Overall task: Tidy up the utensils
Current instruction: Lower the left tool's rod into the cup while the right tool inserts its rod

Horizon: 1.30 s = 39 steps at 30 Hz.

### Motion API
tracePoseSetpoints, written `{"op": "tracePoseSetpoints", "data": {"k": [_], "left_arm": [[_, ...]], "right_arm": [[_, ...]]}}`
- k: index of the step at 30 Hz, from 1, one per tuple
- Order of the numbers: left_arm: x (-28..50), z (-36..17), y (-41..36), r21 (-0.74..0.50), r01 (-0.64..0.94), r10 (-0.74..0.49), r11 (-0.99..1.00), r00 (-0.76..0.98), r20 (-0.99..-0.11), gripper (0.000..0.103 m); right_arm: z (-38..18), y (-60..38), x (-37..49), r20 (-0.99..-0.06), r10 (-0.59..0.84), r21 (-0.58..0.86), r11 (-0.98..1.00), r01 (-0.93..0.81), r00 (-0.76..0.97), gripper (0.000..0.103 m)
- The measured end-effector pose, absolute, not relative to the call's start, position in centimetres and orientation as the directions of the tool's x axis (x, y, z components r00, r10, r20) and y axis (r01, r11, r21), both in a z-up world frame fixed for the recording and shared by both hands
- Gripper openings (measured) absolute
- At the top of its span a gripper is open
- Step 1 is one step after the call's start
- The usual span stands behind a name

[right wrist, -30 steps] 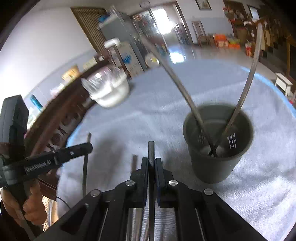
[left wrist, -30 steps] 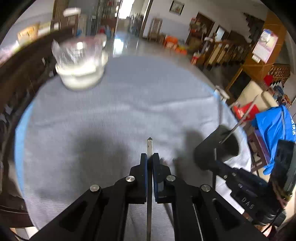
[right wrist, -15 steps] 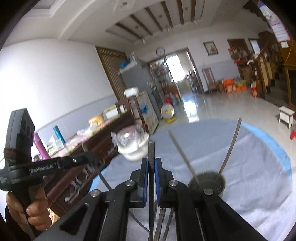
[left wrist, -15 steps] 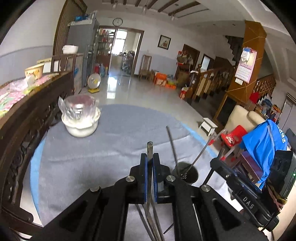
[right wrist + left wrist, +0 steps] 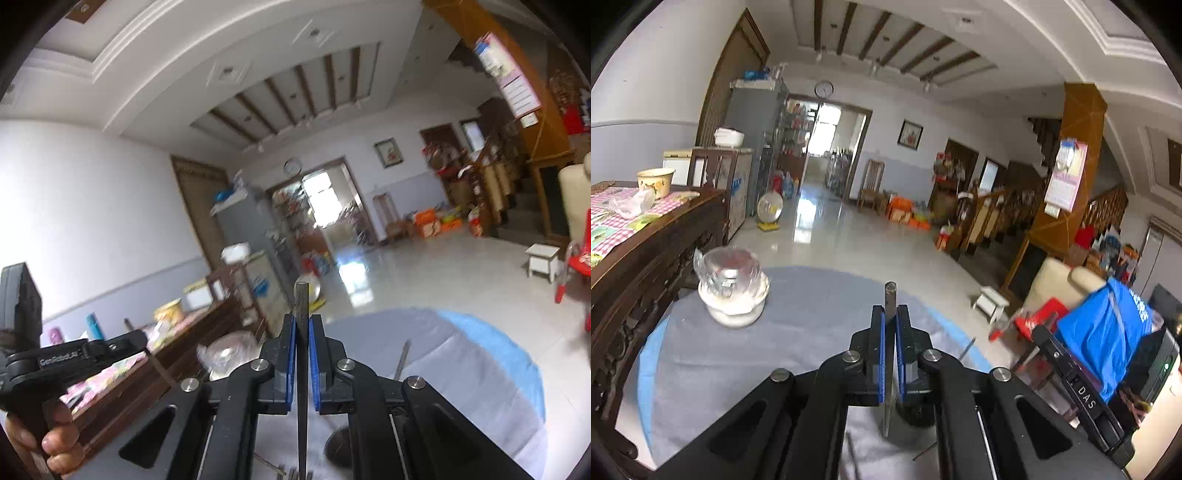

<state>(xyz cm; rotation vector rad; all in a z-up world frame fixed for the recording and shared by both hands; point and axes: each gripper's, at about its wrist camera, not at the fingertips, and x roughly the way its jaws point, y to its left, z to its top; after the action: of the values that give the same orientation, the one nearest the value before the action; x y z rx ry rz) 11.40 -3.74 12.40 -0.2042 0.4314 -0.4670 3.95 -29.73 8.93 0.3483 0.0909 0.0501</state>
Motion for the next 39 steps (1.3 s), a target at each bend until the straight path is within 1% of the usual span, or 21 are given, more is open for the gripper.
{"op": "tracePoseSetpoints", "data": {"k": [6, 8, 10, 14, 18, 23, 27, 28, 29, 30, 31, 32, 33, 34, 36, 39], "left_arm": [[12.1, 12.7, -6.0, -0.31, 0.408, -0.494, 0.859, 0.821, -0.286, 0.005], [12.5, 12.2, -7.3, -0.3, 0.412, -0.493, 0.86, 0.823, -0.283, 0.005], [12.7, 11.5, -8.4, -0.282, 0.411, -0.485, 0.867, 0.825, -0.289, 0.005], [13.9, 9.4, -10.2, -0.277, 0.407, -0.484, 0.87, 0.809, -0.334, 0.005], [15.0, 7.3, -11.3, -0.274, 0.393, -0.476, 0.877, 0.786, -0.395, 0.006], [15.8, 5.7, -11.6, -0.274, 0.396, -0.481, 0.877, 0.742, -0.467, 0.005], [15.2, 4.9, -11.7, -0.258, 0.4, -0.475, 0.879, 0.715, -0.513, 0.006], [15.1, 4.8, -11.6, -0.252, 0.406, -0.476, 0.879, 0.706, -0.525, 0.01], [15.0, 4.6, -11.6, -0.245, 0.407, -0.472, 0.88, 0.695, -0.542, 0.02], [15.0, 4.6, -11.4, -0.24, 0.406, -0.468, 0.882, 0.69, -0.553, 0.036], [14.7, 4.4, -11.1, -0.234, 0.403, -0.461, 0.885, 0.688, -0.561, 0.044], [14.5, 4.4, -10.8, -0.227, 0.399, -0.454, 0.889, 0.692, -0.561, 0.054], [14.1, 4.3, -10.5, -0.215, 0.395, -0.444, 0.893, 0.698, -0.562, 0.056], [13.8, 4.3, -10.0, -0.201, 0.393, -0.434, 0.897, 0.702, -0.565, 0.057], [13.3, 3.9, -9.0, -0.19, 0.386, -0.421, 0.903, 0.701, -0.576, 0.062], [12.6, 3.3, -6.9, -0.182, 0.36, -0.393, 0.915, 0.7, -0.596, 0.067]], "right_arm": [[9.8, -31.1, 4.6, -0.007, -0.041, 0.339, 0.94, 0.041, 0.999, 0.008], [9.9, -31.5, 4.7, 0.006, -0.064, 0.336, 0.94, 0.059, 0.998, 0.008], [9.5, -31.6, 5.2, -0.001, -0.083, 0.321, 0.944, 0.079, 0.997, 0.008], [7.9, -31.7, 6.4, -0.046, -0.099, 0.309, 0.945, 0.109, 0.994, 0.008], [6.2, -32.0, 7.5, -0.107, -0.086, 0.319, 0.94, 0.116, 0.991, 0.008], [5.0, -32.9, 7.7, -0.175, -0.037, 0.333, 0.938, 0.094, 0.984, 0.008], [3.9, -33.6, 8.0, -0.238, 0.026, 0.386, 0.92, 0.07, 0.971, 0.012], [3.7, -33.8, 8.0, -0.254, 0.04, 0.396, 0.916, 0.066, 0.966, 0.012], [3.4, -34.1, 8.0, -0.274, 0.057, 0.411, 0.909, 0.064, 0.96, 0.012], [3.0, -34.3, 7.9, -0.292, 0.074, 0.431, 0.9, 0.062, 0.953, 0.012], [2.7, -34.6, 7.6, -0.303, 0.084, 0.444, 0.894, 0.063, 0.949, 0.015], [2.4, -35.1, 7.3, -0.311, 0.098, 0.464, 0.884, 0.062, 0.945, 0.019], [2.0, -35.6, 6.9, -0.316, 0.112, 0.486, 0.872, 0.06, 0.942, 0.029], [1.7, -36.0, 6.4, -0.315, 0.122, 0.506, 0.861, 0.058, 0.941, 0.047], [1.6, -36.2, 5.2, -0.291, 0.11, 0.523, 0.85, 0.062, 0.95, 0.074], [1.8, -36.1, 3.3, -0.262, 0.086, 0.502, 0.863, 0.059, 0.961, 0.074]]}}
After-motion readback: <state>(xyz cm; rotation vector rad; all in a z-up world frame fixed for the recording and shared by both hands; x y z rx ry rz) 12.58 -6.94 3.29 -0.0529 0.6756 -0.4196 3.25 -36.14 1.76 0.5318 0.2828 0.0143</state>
